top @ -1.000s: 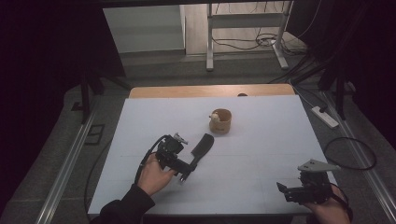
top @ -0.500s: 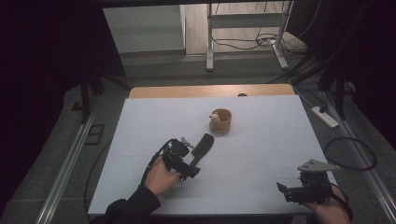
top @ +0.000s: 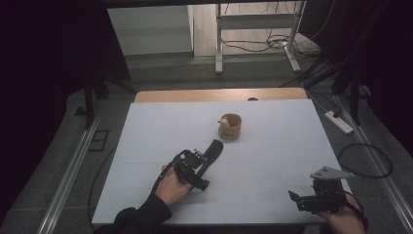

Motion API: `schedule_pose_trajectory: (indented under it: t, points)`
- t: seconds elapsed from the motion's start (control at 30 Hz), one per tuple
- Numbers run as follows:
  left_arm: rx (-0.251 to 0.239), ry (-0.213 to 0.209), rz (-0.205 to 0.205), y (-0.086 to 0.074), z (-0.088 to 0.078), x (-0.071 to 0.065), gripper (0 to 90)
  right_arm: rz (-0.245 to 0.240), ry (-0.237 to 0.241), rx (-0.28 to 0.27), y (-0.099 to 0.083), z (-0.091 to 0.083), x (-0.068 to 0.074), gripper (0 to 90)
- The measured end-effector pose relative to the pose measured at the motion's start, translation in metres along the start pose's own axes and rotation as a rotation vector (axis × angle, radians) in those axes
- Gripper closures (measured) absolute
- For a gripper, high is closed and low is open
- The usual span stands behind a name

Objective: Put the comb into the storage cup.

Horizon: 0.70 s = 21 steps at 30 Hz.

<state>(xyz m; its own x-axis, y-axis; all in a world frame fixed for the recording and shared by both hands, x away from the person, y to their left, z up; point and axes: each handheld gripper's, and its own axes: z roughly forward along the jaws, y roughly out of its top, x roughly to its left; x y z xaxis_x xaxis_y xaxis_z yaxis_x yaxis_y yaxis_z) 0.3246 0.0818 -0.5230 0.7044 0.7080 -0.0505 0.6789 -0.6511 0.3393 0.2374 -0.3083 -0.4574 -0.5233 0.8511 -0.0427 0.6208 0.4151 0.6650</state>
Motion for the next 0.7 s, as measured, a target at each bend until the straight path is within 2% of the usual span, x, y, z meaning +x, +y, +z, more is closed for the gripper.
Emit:
schedule_pose_trajectory:
  t: [0.43, 0.5, 0.53, 0.57, 0.6, 0.63, 0.67, 0.7]
  points:
    - [0.012, 0.015, -0.027, 0.000, -0.002, -0.003, 2.0, -0.004, 0.000, 0.003, 0.000, 0.000, 0.000, 0.9]
    - [0.012, 0.015, -0.034, 0.001, -0.003, -0.004, 7.6, -0.005, 0.000, 0.002, 0.000, 0.000, 0.000, 0.9]
    - [0.010, 0.016, -0.039, 0.000, -0.005, -0.005, 7.6, -0.004, 0.000, 0.003, 0.000, 0.000, 0.000, 0.9]
    - [0.009, 0.015, -0.039, 0.000, -0.006, -0.005, 11.9, -0.004, 0.000, 0.003, 0.000, 0.000, 0.000, 0.9]
    - [0.005, 0.016, -0.040, 0.000, -0.008, -0.005, 20.0, -0.004, 0.000, 0.003, 0.000, 0.000, 0.000, 0.9]
    - [0.002, 0.016, -0.043, -0.001, -0.009, -0.006, 20.0, -0.004, 0.000, 0.003, 0.000, 0.000, 0.000, 0.9]
    - [-0.001, 0.015, -0.045, -0.001, -0.010, -0.006, 29.1, -0.005, 0.000, 0.003, 0.000, 0.000, 0.001, 0.9]
    - [-0.004, 0.015, -0.046, -0.002, -0.011, -0.006, 29.1, -0.005, 0.000, 0.004, 0.000, 0.000, 0.001, 1.0]
